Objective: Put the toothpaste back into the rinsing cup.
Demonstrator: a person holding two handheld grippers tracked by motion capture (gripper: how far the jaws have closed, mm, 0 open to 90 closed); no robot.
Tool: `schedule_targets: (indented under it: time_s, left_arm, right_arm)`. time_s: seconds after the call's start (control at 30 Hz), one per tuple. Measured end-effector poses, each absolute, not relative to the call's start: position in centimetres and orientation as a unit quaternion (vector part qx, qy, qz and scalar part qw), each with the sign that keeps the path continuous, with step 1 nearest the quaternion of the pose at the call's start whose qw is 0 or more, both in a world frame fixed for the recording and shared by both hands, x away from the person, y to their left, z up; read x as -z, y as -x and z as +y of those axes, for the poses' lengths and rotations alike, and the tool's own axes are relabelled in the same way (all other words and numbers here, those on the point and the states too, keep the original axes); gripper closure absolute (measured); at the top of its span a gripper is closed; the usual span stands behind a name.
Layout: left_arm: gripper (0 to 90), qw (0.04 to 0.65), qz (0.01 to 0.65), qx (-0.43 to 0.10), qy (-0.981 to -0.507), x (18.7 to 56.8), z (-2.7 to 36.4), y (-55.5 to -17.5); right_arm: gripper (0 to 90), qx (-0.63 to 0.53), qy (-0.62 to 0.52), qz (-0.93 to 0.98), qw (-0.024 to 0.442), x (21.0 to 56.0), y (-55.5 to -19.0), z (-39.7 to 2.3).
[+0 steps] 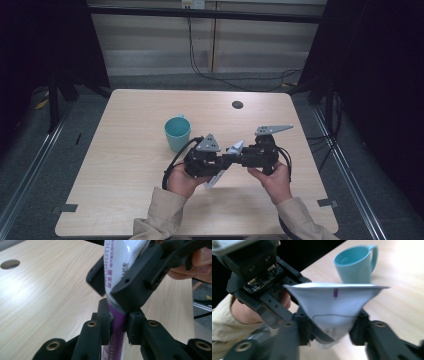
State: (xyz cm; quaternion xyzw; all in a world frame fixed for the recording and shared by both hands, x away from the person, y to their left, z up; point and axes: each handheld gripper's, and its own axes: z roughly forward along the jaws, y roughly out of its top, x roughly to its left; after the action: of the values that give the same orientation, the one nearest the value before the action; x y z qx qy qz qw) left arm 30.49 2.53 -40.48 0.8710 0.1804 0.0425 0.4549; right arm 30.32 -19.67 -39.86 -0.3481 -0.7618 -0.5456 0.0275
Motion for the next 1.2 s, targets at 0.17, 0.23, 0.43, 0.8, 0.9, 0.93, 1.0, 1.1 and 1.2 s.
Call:
schedule_targets:
  time_s: [0.17,0.23,0.43,0.8,0.9,0.93,1.0,1.1,1.2]
  left_arm:
    - [77.4,0.452,0.191,-0.044,-0.87,40.5,3.6,-30.8]
    - [77.4,0.455,0.197,-0.048,-0.867,40.3,4.1,-30.9]
    - [77.4,0.463,0.213,-0.054,-0.859,39.7,5.6,-31.2]
    - [77.4,0.468,0.225,-0.059,-0.852,39.0,6.8,-31.6]
    - [77.5,0.47,0.229,-0.062,-0.85,38.8,7.1,-31.7]
    - [77.4,0.469,0.23,-0.061,-0.85,38.7,7.2,-31.8]
    - [77.4,0.47,0.235,-0.064,-0.848,38.4,7.5,-31.9]
    - [77.4,0.476,0.238,-0.063,-0.844,38.2,7.8,-32.1]
    - [77.4,0.475,0.242,-0.064,-0.844,38.0,8.0,-32.2]
  right_arm:
    - [37.1,0.558,0.348,-0.753,0.01,39.4,-30.2,-20.5]
    - [32.4,0.559,0.35,-0.751,-0.006,39.5,-30.2,-21.1]
    - [25.8,0.54,0.363,-0.758,-0.046,40.8,-30.0,-22.2]
    - [20.1,0.483,0.366,-0.791,-0.087,44.7,-29.3,-22.7]
    - [19.5,0.468,0.365,-0.8,-0.091,45.8,-29.1,-22.7]
    - [19.3,0.465,0.363,-0.802,-0.093,46.2,-29.0,-22.7]
    - [18.8,0.452,0.364,-0.808,-0.096,47.0,-28.7,-22.7]
    - [19.0,0.437,0.36,-0.817,-0.103,47.6,-28.5,-22.6]
    - [18.9,0.428,0.358,-0.823,-0.107,48.0,-28.3,-22.5]
